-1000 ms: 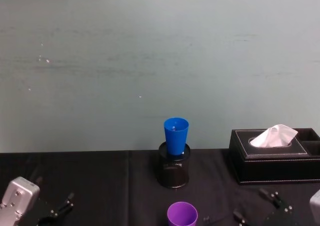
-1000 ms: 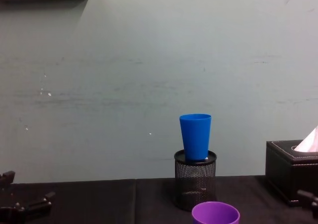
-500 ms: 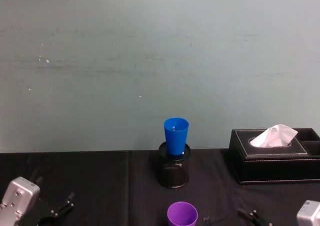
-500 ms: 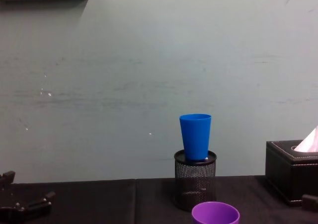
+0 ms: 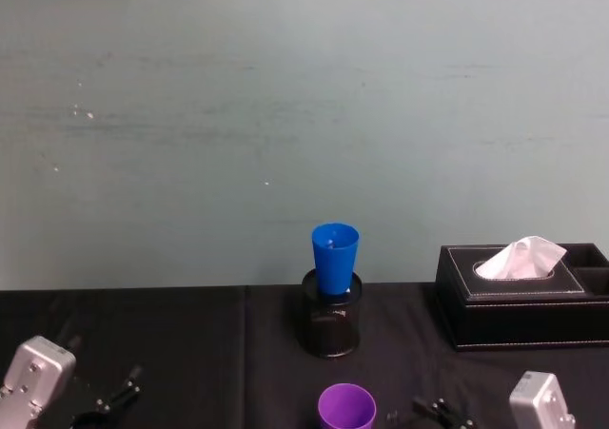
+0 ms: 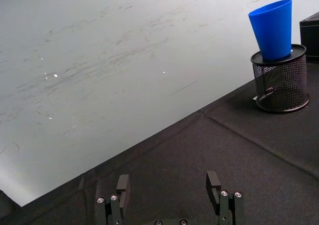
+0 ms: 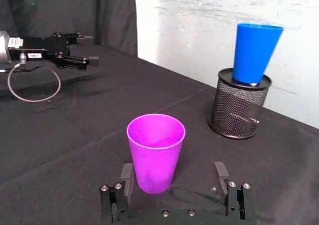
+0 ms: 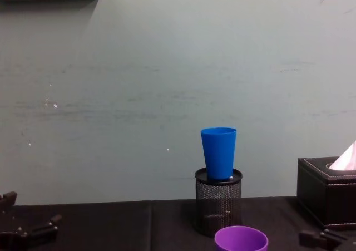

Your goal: Pick up one cup with a gripper and tap it against the other cup.

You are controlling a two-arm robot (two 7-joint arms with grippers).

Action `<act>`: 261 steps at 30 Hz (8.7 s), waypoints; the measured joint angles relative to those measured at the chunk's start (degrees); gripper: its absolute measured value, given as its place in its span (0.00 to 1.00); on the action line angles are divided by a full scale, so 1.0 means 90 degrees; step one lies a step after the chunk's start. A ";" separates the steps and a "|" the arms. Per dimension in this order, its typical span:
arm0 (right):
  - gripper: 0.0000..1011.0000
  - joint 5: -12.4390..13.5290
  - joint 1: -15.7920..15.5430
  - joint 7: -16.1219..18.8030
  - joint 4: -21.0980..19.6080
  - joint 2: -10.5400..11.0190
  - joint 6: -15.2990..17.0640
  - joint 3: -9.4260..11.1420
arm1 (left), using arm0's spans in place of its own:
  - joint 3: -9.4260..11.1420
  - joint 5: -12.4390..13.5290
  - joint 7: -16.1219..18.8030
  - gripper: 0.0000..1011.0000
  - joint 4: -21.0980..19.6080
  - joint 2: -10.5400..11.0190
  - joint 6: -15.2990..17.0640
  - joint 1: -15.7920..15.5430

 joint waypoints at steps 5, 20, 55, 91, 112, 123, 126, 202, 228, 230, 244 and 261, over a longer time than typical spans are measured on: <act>0.99 -0.0115 0.0188 0.0109 0.0244 -0.0197 0.0022 -0.0051 | 0.0000 0.0000 0.0000 0.99 0.0000 0.0000 0.0000 0.0000; 0.99 -0.0366 0.0741 0.0418 0.0944 -0.0758 -0.0001 -0.0162 | 0.0000 0.0000 0.0000 0.99 0.0000 0.0000 0.0000 0.0000; 0.99 -0.0309 0.1094 0.0636 0.1530 -0.1282 -0.0124 -0.0242 | 0.0000 0.0000 0.0000 0.99 0.0000 0.0000 0.0000 0.0000; 0.75 -0.0313 0.1123 0.0624 0.1576 -0.1313 -0.0129 -0.0244 | 0.0000 0.0000 0.0000 0.99 0.0000 0.0000 0.0000 0.0000; 0.73 -0.0310 0.1126 0.0632 0.1582 -0.1310 -0.0136 -0.0246 | 0.0000 0.0000 0.0000 0.99 0.0000 0.0000 0.0000 0.0000; 0.73 -0.0362 0.1189 0.0636 0.1377 -0.1215 0.0056 -0.0291 | 0.0000 0.0000 0.0000 0.99 0.0000 0.0000 0.0000 0.0000; 0.73 -0.0366 0.1199 0.0634 0.1264 -0.1178 0.0119 -0.0296 | 0.0000 0.0000 0.0000 0.99 0.0000 0.0000 0.0000 0.0000; 0.73 0.0035 0.1358 0.0249 -0.0572 -0.0547 0.1498 -0.0391 | 0.0000 0.0000 0.0000 0.99 0.0000 0.0000 0.0000 0.0000; 0.73 0.0033 0.1368 0.0232 -0.0588 -0.0538 0.1472 -0.0399 | 0.0000 0.0000 0.0000 0.99 0.0000 0.0000 0.0000 0.0000; 0.73 0.0032 0.1368 0.0233 -0.0587 -0.0539 0.1472 -0.0399 | 0.0000 0.0000 0.0000 0.99 0.0000 0.0000 0.0000 0.0000; 0.73 0.0028 0.1368 0.0234 -0.0579 -0.0540 0.1472 -0.0399 | 0.0000 0.0000 0.0000 0.99 0.0000 0.0000 0.0000 0.0000; 0.73 0.0029 0.1368 0.0238 -0.0579 -0.0540 0.1472 -0.0399 | 0.0000 0.0000 0.0000 0.99 0.0000 0.0000 0.0000 0.0000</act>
